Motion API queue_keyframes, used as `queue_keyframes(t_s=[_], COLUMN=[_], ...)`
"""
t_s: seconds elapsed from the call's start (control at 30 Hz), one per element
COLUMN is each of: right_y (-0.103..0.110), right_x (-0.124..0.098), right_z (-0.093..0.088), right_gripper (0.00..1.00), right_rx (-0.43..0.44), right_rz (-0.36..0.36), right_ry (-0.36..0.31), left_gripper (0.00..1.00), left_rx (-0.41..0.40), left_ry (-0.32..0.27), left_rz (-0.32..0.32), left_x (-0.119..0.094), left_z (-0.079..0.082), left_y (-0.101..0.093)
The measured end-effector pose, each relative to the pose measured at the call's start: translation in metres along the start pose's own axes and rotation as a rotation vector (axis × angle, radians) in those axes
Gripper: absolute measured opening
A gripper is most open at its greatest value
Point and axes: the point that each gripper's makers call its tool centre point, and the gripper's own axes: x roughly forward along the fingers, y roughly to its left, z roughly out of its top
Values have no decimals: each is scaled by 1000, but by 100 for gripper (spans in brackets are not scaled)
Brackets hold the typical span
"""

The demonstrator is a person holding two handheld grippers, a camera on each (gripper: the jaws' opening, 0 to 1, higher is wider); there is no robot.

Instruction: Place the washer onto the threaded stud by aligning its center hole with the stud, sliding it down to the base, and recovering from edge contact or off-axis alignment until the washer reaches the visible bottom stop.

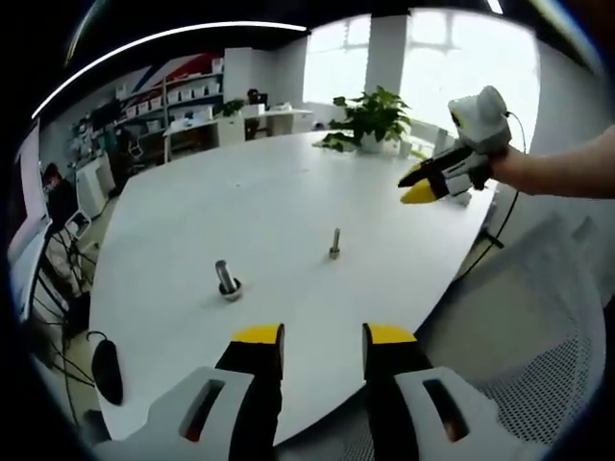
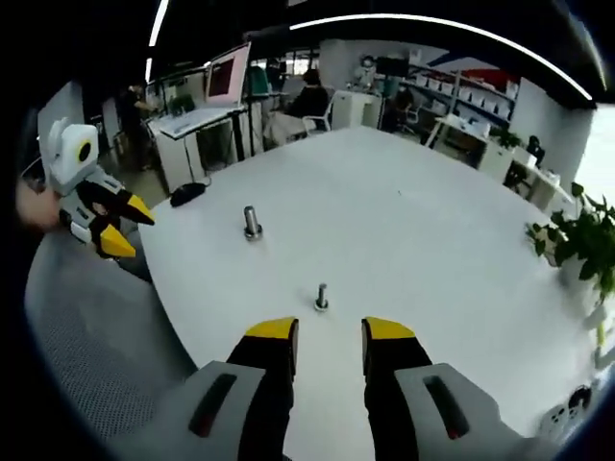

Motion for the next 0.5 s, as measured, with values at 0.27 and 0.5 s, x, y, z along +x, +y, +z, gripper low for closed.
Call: queue_keyframes(t_s=[0.27,0.5], right_y=[-9,-9], right_x=[-30,-50], right_z=[3,6], right_gripper=[30,37], right_rx=[92,109], right_rz=[-35,1], right_ry=[-68,-152], left_gripper=[32,35], left_rx=[-5,-71], left_ry=[-38,-84], left_rz=[30,103], left_x=[-4,-9], left_z=[7,14], left_y=[3,21])
